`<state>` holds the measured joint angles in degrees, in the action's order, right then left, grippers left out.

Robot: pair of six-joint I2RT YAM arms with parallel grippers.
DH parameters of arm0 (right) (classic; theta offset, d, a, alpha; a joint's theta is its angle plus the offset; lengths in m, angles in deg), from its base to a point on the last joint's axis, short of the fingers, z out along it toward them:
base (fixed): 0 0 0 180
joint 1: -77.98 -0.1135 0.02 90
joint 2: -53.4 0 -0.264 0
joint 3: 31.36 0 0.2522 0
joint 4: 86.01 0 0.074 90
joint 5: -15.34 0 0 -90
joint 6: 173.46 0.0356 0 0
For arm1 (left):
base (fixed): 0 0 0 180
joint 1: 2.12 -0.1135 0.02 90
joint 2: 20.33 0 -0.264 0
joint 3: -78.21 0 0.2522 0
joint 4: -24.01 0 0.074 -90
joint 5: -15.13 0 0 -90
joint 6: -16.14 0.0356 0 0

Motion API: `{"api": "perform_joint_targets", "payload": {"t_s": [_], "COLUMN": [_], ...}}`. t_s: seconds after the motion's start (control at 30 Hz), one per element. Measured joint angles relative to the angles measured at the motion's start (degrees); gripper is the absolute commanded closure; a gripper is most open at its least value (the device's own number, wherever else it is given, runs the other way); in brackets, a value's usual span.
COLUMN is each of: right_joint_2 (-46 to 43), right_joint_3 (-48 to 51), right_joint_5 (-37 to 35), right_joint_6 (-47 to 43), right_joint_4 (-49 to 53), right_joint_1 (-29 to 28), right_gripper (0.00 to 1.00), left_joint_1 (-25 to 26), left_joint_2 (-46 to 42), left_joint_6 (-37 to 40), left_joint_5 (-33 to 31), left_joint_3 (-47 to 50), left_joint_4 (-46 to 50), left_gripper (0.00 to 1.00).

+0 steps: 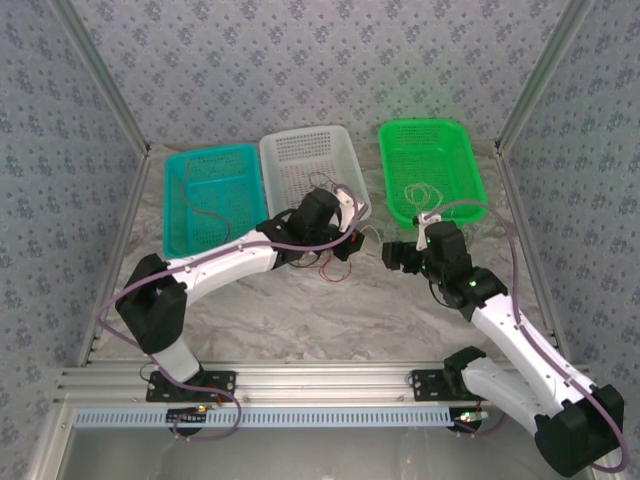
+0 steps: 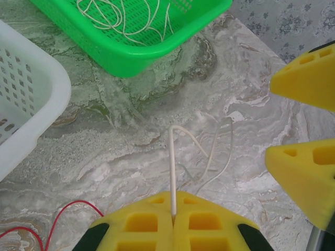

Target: Untangle the cables

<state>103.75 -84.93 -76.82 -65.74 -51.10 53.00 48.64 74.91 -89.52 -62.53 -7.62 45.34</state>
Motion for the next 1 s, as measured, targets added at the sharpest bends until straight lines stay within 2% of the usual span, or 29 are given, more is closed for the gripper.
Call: {"api": "perform_joint_targets", "payload": {"t_s": [0.23, 0.4, 0.53, 0.63, 0.87, 1.0], "right_joint_2": [3.7, 7.2, 9.6, 11.7, 13.7, 12.6], "right_joint_3": [-1.3, -1.2, -1.2, -1.1, 1.2, 4.1], "right_joint_5": [0.2, -1.1, -1.7, -1.7, -1.6, -1.1], "right_joint_6": [-1.3, -1.2, -0.4, 1.1, 4.5, 6.5], "right_joint_4": [-2.5, -6.5, -10.0, -10.8, -9.0, -7.9], "right_joint_1": [-0.6, -0.6, 0.2, 1.5, 4.0, 4.3], "right_gripper": [0.11, 0.14, 0.21, 0.30, 0.36, 0.43], "left_joint_1": [0.0, 0.0, 0.0, 0.0, -0.1, -0.1], "left_joint_2": [0.0, 0.0, -1.0, -2.8, -6.8, -8.1], "left_joint_6": [-0.7, -2.9, -4.4, -5.4, -7.0, -7.0], "left_joint_5": [1.6, 4.2, 6.0, 6.8, 6.9, 6.3], "left_joint_3": [-1.3, -1.3, 0.3, 2.2, 5.2, 5.2], "left_joint_4": [-0.5, -3.3, -6.6, -8.6, -14.4, -17.7], "left_gripper": [1.00, 1.00, 1.00, 1.00, 1.00, 1.00]}}
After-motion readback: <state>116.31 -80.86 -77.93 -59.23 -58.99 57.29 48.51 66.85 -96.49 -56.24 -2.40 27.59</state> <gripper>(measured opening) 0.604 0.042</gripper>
